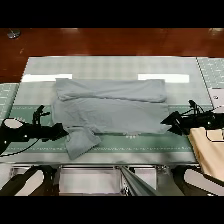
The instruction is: Fold the shirts.
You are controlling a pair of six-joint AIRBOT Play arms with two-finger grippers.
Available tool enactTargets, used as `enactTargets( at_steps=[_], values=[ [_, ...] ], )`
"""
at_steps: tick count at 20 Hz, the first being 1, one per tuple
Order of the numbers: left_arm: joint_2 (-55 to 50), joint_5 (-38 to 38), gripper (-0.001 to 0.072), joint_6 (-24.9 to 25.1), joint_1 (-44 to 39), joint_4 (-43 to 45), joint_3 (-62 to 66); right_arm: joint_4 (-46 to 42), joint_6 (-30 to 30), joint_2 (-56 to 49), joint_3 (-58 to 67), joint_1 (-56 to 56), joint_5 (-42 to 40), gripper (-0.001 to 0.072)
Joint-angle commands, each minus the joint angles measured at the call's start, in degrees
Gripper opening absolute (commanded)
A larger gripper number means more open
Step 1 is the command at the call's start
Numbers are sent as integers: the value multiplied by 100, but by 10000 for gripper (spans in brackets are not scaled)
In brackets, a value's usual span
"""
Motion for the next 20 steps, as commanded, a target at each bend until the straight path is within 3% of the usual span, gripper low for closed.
enactTargets(
  at_steps=[1,2,7,11,17,20],
  values=[
    [4,118,21,0,2,-24,7,-422,-33,-42,286,435,-55,109],
    [4,96,20,0,2,-22,20,-614,-52,-42,448,507,-2,24],
    [2,157,21,20,203,-20,507,-715,127,-42,1233,527,245,24],
    [-157,369,20,20,177,-125,1056,-313,184,-52,1523,527,83,24],
    [-1655,487,20,-94,2,-389,2739,175,37,-654,2079,887,-98,24],
    [-2610,155,20,-376,-131,-376,3897,173,304,-1137,2754,1132,-420,24]
  ],
)
